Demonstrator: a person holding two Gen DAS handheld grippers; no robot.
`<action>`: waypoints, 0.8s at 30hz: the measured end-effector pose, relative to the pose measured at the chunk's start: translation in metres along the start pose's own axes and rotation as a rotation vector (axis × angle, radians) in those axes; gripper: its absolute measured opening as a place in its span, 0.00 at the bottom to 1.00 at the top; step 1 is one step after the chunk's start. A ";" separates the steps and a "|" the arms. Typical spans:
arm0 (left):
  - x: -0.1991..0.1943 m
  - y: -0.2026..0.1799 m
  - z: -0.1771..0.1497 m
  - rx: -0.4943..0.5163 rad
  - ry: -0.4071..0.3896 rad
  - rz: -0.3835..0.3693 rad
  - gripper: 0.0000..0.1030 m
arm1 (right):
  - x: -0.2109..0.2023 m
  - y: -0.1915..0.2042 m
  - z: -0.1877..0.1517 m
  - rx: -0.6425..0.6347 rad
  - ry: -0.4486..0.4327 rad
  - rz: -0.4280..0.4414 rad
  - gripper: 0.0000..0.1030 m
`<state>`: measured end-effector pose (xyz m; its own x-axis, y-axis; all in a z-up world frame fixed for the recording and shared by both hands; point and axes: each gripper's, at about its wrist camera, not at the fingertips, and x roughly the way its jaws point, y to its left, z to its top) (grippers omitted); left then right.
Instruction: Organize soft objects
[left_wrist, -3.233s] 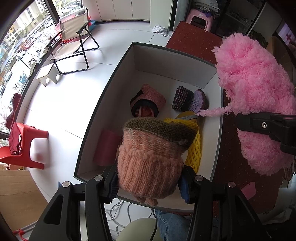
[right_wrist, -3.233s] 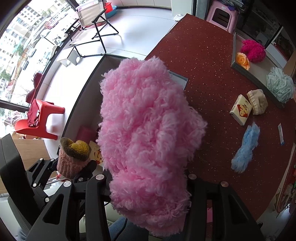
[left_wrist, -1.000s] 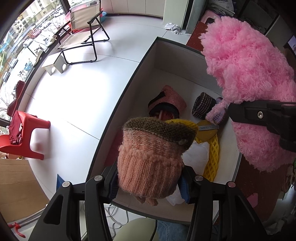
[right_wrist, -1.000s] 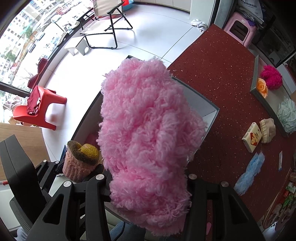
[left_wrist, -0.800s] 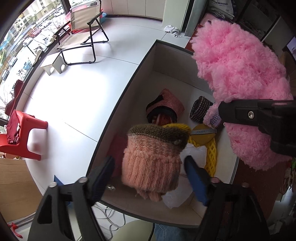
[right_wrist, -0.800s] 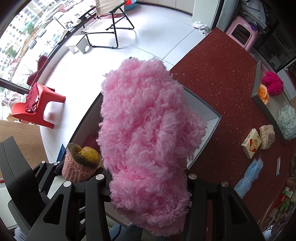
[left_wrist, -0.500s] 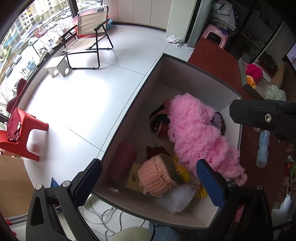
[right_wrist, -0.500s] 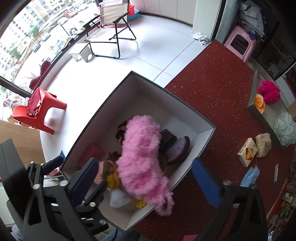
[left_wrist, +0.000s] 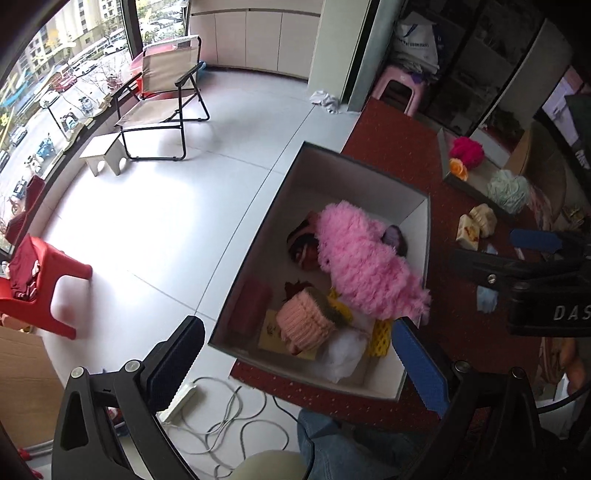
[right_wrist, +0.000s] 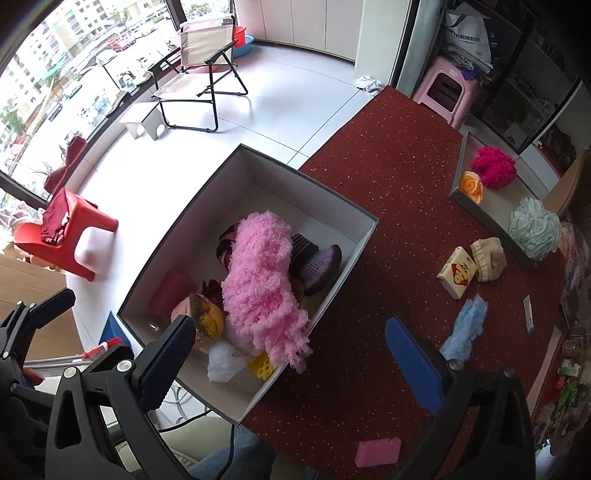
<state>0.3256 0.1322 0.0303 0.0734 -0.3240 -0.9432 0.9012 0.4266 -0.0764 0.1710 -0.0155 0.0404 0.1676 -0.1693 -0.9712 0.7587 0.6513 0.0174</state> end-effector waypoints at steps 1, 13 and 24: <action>-0.003 0.000 -0.010 0.006 0.020 0.026 0.99 | -0.002 0.002 -0.003 -0.007 0.006 -0.011 1.00; -0.005 -0.003 -0.031 0.020 0.096 0.078 0.99 | 0.003 0.006 -0.029 -0.017 0.064 -0.016 1.00; -0.002 -0.010 -0.031 0.041 0.115 0.078 0.99 | 0.003 0.002 -0.031 0.003 0.069 -0.003 1.00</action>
<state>0.3031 0.1550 0.0231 0.0961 -0.1914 -0.9768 0.9118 0.4106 0.0093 0.1532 0.0085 0.0305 0.1216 -0.1193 -0.9854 0.7612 0.6483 0.0154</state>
